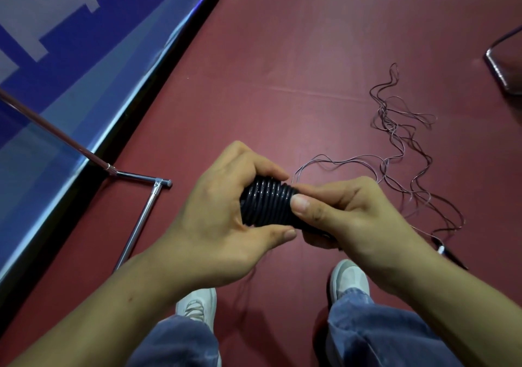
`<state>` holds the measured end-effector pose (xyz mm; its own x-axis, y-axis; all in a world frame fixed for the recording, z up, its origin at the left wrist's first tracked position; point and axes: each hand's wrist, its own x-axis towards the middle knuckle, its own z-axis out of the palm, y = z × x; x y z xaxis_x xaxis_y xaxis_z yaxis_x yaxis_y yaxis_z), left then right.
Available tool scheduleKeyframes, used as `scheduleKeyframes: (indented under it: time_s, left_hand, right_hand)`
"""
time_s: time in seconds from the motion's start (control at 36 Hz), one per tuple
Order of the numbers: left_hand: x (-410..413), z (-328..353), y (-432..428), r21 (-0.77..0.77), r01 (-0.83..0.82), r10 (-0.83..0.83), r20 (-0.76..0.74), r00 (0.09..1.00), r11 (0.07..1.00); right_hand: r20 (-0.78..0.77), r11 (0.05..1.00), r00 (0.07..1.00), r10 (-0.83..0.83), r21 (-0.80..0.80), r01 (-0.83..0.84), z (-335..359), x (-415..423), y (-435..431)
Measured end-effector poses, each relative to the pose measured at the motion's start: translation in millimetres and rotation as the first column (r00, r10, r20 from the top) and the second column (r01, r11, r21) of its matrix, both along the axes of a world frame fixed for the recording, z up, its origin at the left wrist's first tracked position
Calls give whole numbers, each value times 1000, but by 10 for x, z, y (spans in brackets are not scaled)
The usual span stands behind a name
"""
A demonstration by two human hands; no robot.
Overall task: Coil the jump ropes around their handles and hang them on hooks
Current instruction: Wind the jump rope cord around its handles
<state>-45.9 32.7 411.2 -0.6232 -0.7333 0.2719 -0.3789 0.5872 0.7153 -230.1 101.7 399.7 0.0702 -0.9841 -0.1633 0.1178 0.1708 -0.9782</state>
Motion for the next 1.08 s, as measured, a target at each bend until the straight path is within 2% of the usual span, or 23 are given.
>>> scheduleKeyframes:
  time_s: [0.14, 0.25, 0.36, 0.58, 0.67, 0.81, 0.92, 1.0, 1.08]
  left_hand:
    - [9, -19, 54, 53, 8, -6, -39, 999, 999]
    - [26, -17, 50, 74, 22, -17, -60, 998, 997]
    - [26, 14, 70, 66, 16, -13, -46, 999, 998]
    - [-32, -47, 105, 107, 1, 5, -58, 998, 994]
    - [-44, -41, 118, 138, -1, 12, -80, 997, 990]
    - [-32, -56, 118, 189, -4, 16, -60, 998, 982]
    - [6, -95, 65, 258, 16, -15, -2, 1000, 966]
    - [72, -83, 2, 374, 33, -31, -11, 999, 927]
    - [133, -39, -50, 531, 36, -1, -66, 998, 847]
  right_hand:
    - [-34, 999, 999, 35, 7, -35, -6, 1, 24]
    - [-6, 997, 997, 77, 26, -76, -7, 25, 27]
    - [-132, 993, 984, 118, 21, -116, -18, 7, 28]
    - [-94, 994, 990, 105, 28, -103, 2, -10, 19]
    - [-138, 996, 986, 90, 39, -85, -4, -11, 12]
    - [-84, 995, 995, 51, 92, -43, -37, 37, 6]
    - [-59, 978, 992, 115, 181, -103, -32, 44, 10]
    - [34, 957, 989, 145, 247, -149, 8, 99, 17]
    - [166, 918, 978, 127, 353, -179, 22, 132, -18]
